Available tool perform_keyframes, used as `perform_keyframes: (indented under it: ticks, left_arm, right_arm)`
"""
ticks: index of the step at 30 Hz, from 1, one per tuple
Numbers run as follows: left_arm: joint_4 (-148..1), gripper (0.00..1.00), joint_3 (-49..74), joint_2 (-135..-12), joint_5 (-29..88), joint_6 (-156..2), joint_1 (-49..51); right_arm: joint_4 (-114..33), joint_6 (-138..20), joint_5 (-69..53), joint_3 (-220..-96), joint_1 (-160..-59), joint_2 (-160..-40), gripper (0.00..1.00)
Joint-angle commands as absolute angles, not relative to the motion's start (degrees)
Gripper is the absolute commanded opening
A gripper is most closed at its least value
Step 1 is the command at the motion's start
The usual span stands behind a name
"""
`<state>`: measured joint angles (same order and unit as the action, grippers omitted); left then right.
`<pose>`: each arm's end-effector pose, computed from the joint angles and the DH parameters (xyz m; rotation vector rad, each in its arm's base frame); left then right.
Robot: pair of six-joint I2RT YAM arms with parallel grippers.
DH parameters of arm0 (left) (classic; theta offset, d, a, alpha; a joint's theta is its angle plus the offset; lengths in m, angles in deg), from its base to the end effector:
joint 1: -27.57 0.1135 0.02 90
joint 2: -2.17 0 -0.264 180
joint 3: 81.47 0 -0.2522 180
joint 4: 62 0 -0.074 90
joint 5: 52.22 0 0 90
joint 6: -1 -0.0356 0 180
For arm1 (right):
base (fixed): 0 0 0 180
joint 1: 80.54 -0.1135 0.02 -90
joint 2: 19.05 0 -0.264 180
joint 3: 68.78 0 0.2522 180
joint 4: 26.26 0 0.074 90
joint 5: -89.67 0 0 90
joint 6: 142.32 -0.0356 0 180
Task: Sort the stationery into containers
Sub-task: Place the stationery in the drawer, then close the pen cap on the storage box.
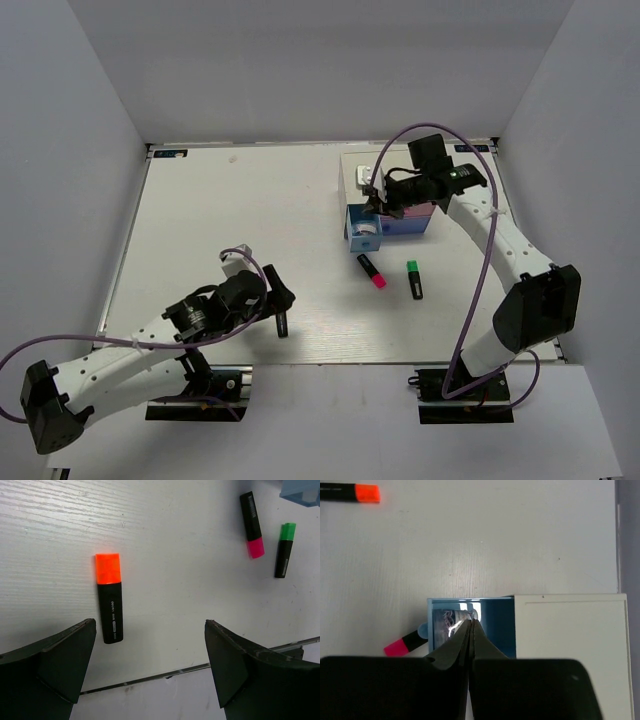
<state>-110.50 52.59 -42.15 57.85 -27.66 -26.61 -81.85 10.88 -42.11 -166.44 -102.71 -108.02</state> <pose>0.1016 -0.1199 0.2267 -0.3167 2.3800 -0.5744 0.2997 0.1477 0.3421 -1.7042 1.3674 0.4733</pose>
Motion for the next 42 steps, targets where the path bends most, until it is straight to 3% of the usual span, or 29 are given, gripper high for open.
perform_keyframes:
  ticks: [1,5,8,28,42]
  left_arm:
    - [-111.0,0.99,52.0,-42.4,57.0,-27.6,-26.5]
    - [-110.5,0.99,52.0,-43.4,57.0,-27.6,-26.5]
    - [-110.5,0.99,52.0,-43.4,56.5,-27.6,-26.5]
    - [-110.5,0.99,52.0,-43.4,56.5,-27.6,-26.5]
    - [-109.9,0.99,52.0,-44.5,56.5,-27.6,-26.5]
  right_arm:
    - [-92.6,18.9,-47.9,-169.9,-102.9,-107.7,0.00]
    - [-110.2,30.9,-47.4,-173.1,-103.3,-112.5,0.00]
    - [-112.8,31.8,-45.9,-173.3,-103.8,-114.7,0.00]
    - [-74.2,7.6,-21.5,-160.9,-108.0,-112.2,0.00]
    - [-65.8,2.2,-17.5,-162.4,-108.2,-113.3,0.00]
